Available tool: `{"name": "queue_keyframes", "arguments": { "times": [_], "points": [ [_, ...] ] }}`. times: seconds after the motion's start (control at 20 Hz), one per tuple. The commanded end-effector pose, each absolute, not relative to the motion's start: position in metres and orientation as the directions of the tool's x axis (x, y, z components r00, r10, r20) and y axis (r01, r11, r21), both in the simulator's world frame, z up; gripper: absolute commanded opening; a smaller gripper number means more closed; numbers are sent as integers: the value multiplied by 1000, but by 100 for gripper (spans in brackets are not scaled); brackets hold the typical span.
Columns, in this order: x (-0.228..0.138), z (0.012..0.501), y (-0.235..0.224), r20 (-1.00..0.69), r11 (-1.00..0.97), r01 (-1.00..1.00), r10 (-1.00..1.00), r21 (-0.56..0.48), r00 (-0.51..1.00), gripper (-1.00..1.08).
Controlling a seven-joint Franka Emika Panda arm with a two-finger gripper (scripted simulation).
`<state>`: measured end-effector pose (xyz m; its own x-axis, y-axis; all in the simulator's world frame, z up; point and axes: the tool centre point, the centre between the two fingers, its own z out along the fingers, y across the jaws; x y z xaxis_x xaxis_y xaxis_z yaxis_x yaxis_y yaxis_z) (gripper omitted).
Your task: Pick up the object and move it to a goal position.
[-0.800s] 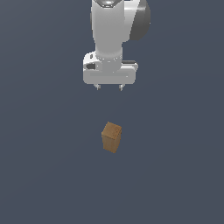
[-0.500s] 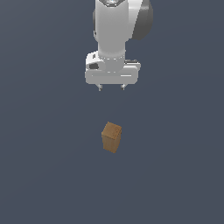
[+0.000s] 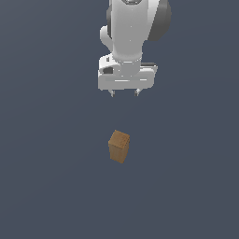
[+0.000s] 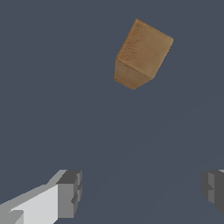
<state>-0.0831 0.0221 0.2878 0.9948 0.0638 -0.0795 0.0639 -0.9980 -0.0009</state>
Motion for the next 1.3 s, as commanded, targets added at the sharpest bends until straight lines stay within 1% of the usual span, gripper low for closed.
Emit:
{"name": "queue_keyframes", "arguments": {
  "times": [0.0, 0.35, 0.9, 1.25],
  "points": [
    [-80, 286, 22, -78, -999, 54, 54, -1, 995, 100],
    [-55, 275, 19, -65, -1000, -25, -25, 0, 998, 100],
    [16, 230, 8, -27, -966, -258, -258, 1, 966, 100],
    [45, 204, 2, -8, -933, -361, -361, 1, 933, 100]
  ]
}}
